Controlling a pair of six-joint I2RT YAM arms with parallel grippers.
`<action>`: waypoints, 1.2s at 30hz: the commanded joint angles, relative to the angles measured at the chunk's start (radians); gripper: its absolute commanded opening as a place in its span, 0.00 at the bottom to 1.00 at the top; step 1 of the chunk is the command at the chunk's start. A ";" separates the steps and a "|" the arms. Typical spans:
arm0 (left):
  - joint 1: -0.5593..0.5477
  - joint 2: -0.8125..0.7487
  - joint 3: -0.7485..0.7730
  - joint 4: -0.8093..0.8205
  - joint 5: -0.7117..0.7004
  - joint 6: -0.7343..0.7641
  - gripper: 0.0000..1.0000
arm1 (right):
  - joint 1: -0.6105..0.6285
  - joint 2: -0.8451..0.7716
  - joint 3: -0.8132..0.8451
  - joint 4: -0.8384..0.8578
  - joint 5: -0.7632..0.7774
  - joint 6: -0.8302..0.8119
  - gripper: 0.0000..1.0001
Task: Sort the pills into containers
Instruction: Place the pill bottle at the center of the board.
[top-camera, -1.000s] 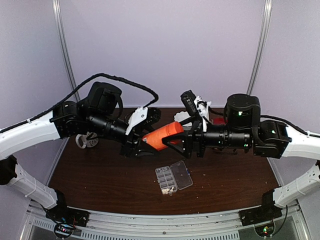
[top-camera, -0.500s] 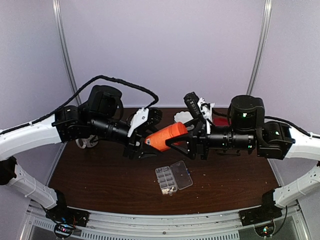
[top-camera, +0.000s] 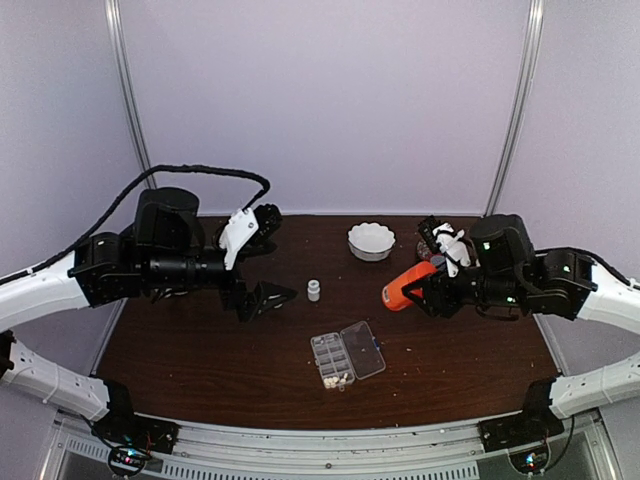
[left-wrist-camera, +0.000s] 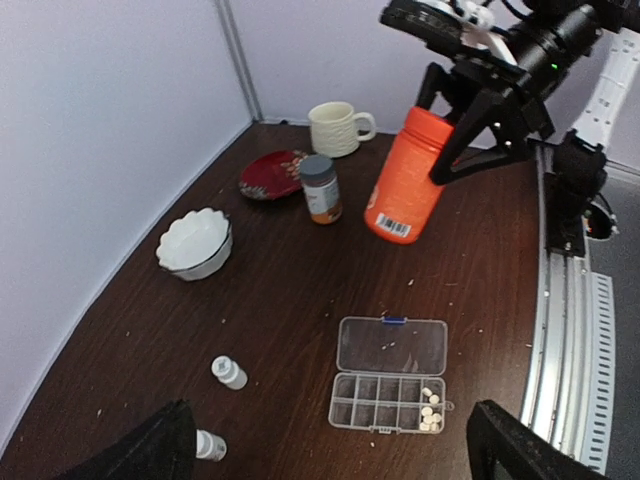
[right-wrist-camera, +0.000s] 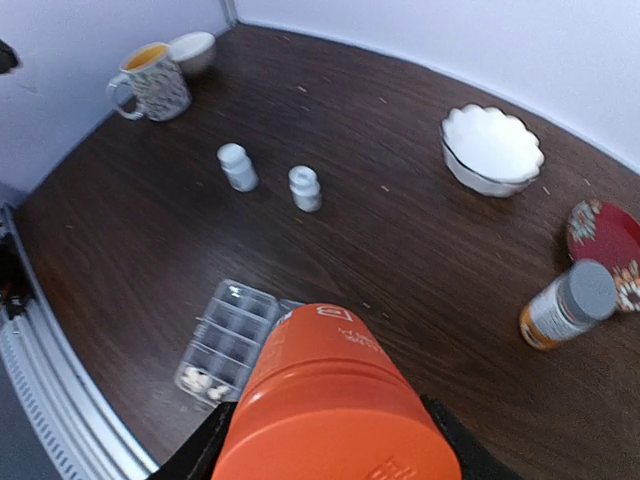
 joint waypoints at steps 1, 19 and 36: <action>0.005 -0.004 -0.040 -0.001 -0.324 -0.217 0.97 | -0.091 0.018 -0.055 -0.094 0.153 0.074 0.29; 0.143 0.103 -0.031 -0.050 -0.352 -0.326 0.98 | -0.405 0.323 -0.156 0.054 0.240 0.062 0.30; 0.148 0.178 -0.036 0.016 -0.311 -0.245 0.98 | -0.431 0.367 -0.062 -0.085 0.122 0.055 1.00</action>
